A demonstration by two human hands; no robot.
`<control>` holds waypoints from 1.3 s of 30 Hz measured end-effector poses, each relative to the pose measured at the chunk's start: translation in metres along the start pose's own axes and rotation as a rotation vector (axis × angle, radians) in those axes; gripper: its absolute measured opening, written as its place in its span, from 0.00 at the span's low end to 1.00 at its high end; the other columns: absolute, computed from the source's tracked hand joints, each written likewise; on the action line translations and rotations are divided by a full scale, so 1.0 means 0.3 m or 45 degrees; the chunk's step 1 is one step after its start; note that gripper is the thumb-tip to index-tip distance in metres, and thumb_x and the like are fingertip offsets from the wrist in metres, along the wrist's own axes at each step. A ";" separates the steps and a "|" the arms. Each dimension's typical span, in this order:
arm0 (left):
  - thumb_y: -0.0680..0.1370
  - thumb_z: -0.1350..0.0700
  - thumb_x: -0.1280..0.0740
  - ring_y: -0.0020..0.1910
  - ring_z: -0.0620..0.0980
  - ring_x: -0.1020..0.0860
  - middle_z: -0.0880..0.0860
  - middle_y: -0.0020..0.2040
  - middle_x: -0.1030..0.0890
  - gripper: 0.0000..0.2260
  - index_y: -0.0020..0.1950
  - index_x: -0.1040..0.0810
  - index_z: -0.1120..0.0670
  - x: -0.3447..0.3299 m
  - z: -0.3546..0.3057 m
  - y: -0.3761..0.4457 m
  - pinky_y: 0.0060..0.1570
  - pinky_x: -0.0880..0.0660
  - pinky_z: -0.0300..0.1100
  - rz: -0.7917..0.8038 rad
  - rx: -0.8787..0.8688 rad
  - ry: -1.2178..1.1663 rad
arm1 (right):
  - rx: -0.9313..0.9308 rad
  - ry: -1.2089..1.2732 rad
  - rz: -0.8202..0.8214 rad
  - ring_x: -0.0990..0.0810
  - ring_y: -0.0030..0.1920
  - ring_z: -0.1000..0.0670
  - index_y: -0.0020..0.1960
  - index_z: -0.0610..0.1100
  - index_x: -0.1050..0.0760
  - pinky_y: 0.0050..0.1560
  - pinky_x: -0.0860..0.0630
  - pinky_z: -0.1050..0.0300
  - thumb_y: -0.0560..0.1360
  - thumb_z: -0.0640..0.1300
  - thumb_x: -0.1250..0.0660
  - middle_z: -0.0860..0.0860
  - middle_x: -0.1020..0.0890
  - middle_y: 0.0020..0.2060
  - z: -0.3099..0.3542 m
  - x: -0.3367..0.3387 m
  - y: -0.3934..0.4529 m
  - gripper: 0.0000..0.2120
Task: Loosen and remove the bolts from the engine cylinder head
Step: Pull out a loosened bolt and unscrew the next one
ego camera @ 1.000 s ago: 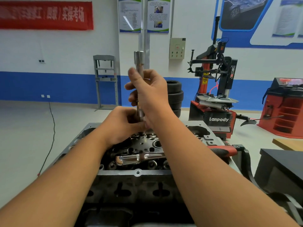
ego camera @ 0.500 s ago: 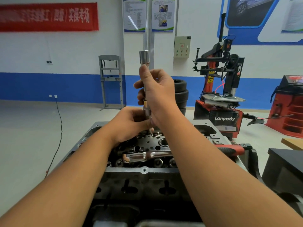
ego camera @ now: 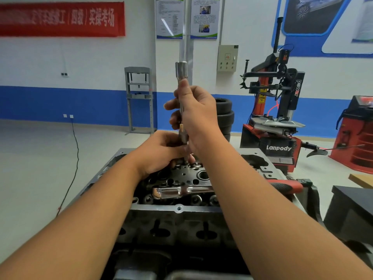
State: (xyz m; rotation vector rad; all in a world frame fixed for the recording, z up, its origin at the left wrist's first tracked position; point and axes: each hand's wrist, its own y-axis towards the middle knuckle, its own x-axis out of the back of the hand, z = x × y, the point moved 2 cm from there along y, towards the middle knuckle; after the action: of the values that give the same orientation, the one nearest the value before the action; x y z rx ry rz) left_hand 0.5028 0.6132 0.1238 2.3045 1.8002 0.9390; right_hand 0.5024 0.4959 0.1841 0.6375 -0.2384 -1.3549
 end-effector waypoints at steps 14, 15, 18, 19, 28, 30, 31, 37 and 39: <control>0.79 0.53 0.27 0.34 0.43 0.19 0.52 0.44 0.12 0.04 0.50 0.13 0.51 0.005 0.007 0.004 0.36 0.23 0.36 -0.050 -0.014 -0.032 | -0.009 0.050 -0.020 0.26 0.25 0.49 0.49 0.41 0.23 0.28 0.28 0.56 0.85 0.55 0.38 0.47 0.16 0.35 -0.003 0.004 0.009 0.18; 0.79 0.55 0.26 0.38 0.45 0.16 0.52 0.45 0.12 0.03 0.51 0.13 0.53 0.004 0.008 0.006 0.41 0.20 0.39 -0.070 -0.027 -0.012 | -0.003 0.059 -0.016 0.26 0.25 0.49 0.49 0.41 0.23 0.28 0.28 0.56 0.84 0.55 0.36 0.47 0.16 0.34 -0.003 0.007 0.009 0.17; 0.78 0.56 0.24 0.46 0.53 0.13 0.55 0.46 0.12 0.05 0.51 0.14 0.56 0.011 0.009 0.005 0.52 0.17 0.51 -0.121 -0.018 0.033 | 0.049 0.051 -0.025 0.27 0.25 0.51 0.48 0.44 0.25 0.26 0.26 0.57 0.80 0.52 0.29 0.49 0.17 0.34 -0.005 0.008 0.006 0.13; 0.78 0.56 0.24 0.44 0.50 0.13 0.54 0.46 0.12 0.04 0.51 0.14 0.55 0.012 0.007 0.004 0.48 0.17 0.47 -0.119 -0.020 0.015 | 0.063 0.047 -0.033 0.26 0.25 0.51 0.47 0.44 0.25 0.26 0.25 0.57 0.80 0.51 0.28 0.49 0.17 0.33 -0.006 0.008 0.007 0.12; 0.75 0.56 0.23 0.47 0.51 0.13 0.53 0.48 0.12 0.10 0.55 0.15 0.56 0.008 -0.007 -0.002 0.50 0.17 0.48 -0.153 -0.015 -0.026 | 0.028 0.047 0.013 0.25 0.26 0.50 0.50 0.44 0.24 0.29 0.26 0.56 0.82 0.56 0.32 0.48 0.15 0.35 -0.008 0.005 0.009 0.14; 0.72 0.51 0.23 0.49 0.53 0.13 0.54 0.49 0.12 0.14 0.55 0.15 0.56 0.011 -0.010 -0.002 0.53 0.17 0.50 -0.160 -0.016 -0.003 | 0.055 0.050 -0.018 0.26 0.26 0.50 0.49 0.45 0.26 0.28 0.25 0.56 0.80 0.53 0.29 0.49 0.16 0.34 -0.008 0.009 0.008 0.13; 0.73 0.51 0.24 0.48 0.52 0.13 0.54 0.48 0.12 0.13 0.55 0.15 0.56 0.012 -0.007 0.000 0.50 0.17 0.48 -0.132 -0.018 -0.029 | 0.063 0.051 -0.030 0.26 0.25 0.50 0.48 0.44 0.26 0.27 0.25 0.56 0.80 0.53 0.29 0.49 0.16 0.34 -0.008 0.009 0.009 0.13; 0.79 0.61 0.26 0.46 0.49 0.13 0.53 0.48 0.12 0.06 0.55 0.15 0.56 0.012 0.005 0.003 0.49 0.18 0.44 -0.067 -0.034 -0.034 | 0.064 0.071 -0.050 0.26 0.25 0.49 0.49 0.42 0.24 0.25 0.27 0.58 0.85 0.56 0.38 0.47 0.16 0.35 -0.010 0.007 0.017 0.17; 0.74 0.55 0.22 0.51 0.54 0.13 0.55 0.49 0.12 0.11 0.54 0.15 0.57 0.014 0.000 0.002 0.57 0.18 0.55 -0.111 -0.038 -0.011 | 0.075 0.092 -0.053 0.27 0.24 0.49 0.49 0.44 0.25 0.25 0.27 0.58 0.83 0.55 0.33 0.47 0.16 0.34 -0.011 0.007 0.017 0.15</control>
State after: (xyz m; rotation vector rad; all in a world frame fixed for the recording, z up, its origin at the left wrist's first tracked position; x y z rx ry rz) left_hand 0.5039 0.6167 0.1258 2.1896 1.8537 0.9347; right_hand 0.5088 0.4952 0.1838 0.7430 -0.2088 -1.3660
